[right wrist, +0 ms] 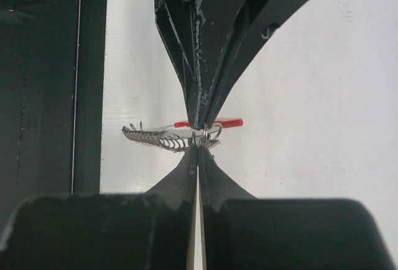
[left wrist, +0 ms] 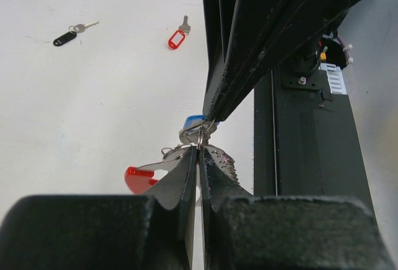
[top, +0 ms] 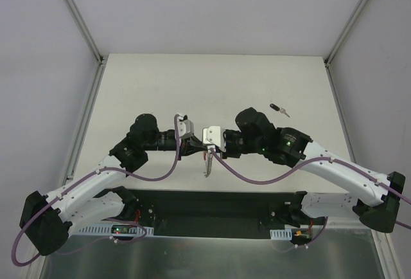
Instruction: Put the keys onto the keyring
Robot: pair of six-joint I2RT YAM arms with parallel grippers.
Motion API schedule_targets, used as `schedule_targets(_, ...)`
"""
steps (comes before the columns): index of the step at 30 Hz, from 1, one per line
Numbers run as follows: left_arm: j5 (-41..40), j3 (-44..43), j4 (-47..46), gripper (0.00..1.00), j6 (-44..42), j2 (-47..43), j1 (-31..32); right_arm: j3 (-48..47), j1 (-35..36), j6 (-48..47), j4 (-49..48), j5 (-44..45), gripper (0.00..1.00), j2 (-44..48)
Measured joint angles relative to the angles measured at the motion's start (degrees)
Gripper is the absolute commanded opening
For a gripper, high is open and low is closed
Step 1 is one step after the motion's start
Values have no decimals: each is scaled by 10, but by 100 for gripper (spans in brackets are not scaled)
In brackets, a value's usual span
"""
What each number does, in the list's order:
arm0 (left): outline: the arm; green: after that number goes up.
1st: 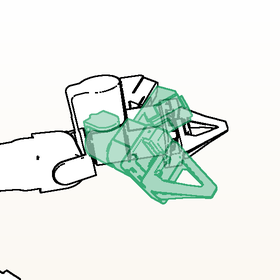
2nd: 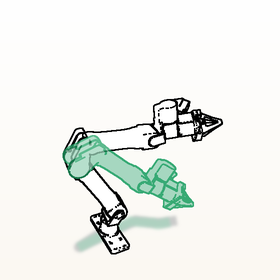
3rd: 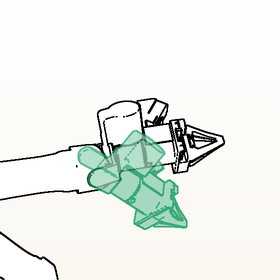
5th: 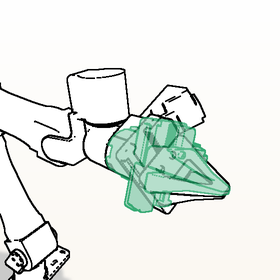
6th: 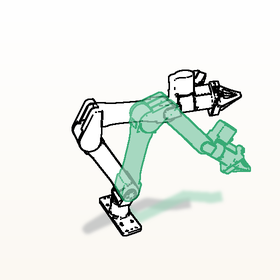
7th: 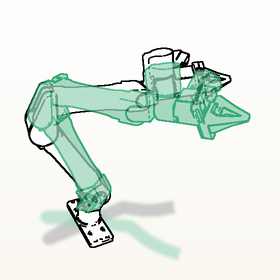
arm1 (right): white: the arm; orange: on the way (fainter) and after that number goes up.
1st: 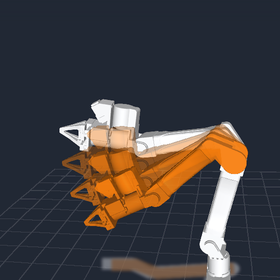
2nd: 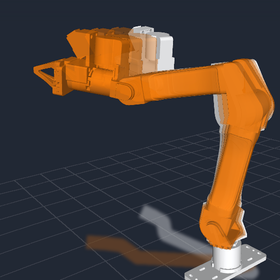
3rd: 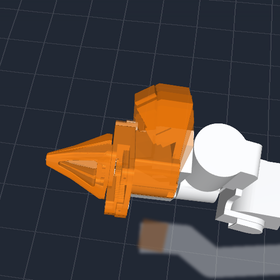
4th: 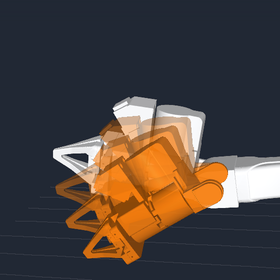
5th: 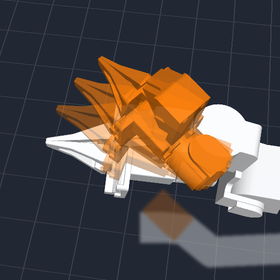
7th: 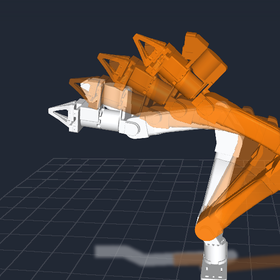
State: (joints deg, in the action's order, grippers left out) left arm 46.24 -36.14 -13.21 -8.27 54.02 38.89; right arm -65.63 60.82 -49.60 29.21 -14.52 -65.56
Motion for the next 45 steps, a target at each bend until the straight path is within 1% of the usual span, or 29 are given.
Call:
schedule_targets(7,-20,44,-58,0,57,-53,-12,2,2,5,-16,-1,2,4)
schedule_targets(13,-35,58,-92,0,100,-65,-15,9,1,11,-21,-6,1,2)
schedule_targets(19,-45,68,-116,0,126,-68,-15,14,1,16,-31,-10,1,-5)
schedule_targets(20,-47,69,-116,5,127,-68,-15,14,1,16,-32,-9,1,-7)
schedule_targets(21,-49,69,-116,22,127,-68,-15,14,1,16,-32,-8,1,-7)
schedule_targets(23,-59,70,-115,35,123,-68,-15,14,1,16,-33,-7,1,-8)
schedule_targets(24,-69,70,-114,47,121,-70,-15,14,1,16,-32,-7,1,-8)
schedule_targets(25,-82,70,-112,54,119,-72,-15,14,1,16,-32,-7,1,-8)
schedule_targets(27,-111,70,-103,63,114,-82,-19,14,-2,18,-27,-5,1,-9)
schedule_targets(28,-126,70,-96,70,113,-89,-19,14,-4,18,-27,-2,1,-10)
schedule_targets(31,-181,69,-75,79,110,-111,-19,12,-18,21,-27,6,2,-20)
schedule_targets(34,-250,59,-27,85,110,-128,-19,-3,-50,25,-23,4,1,-47)
schedule_targets(36,-308,41,14,96,117,-129,-19,-21,-84,30,-26,2,1,-76)
schedule_targets(37,-337,29,38,99,122,-128,-19,-31,-102,34,-29,1,1,-92)
schedule_targets(41,-440,-27,140,99,189,-115,-33,-94,-171,53,-35,-3,2,-170)
schedule_targets(45,-470,-69,227,99,241,-99,-80,-178,-223,68,-52,3,1,-263)
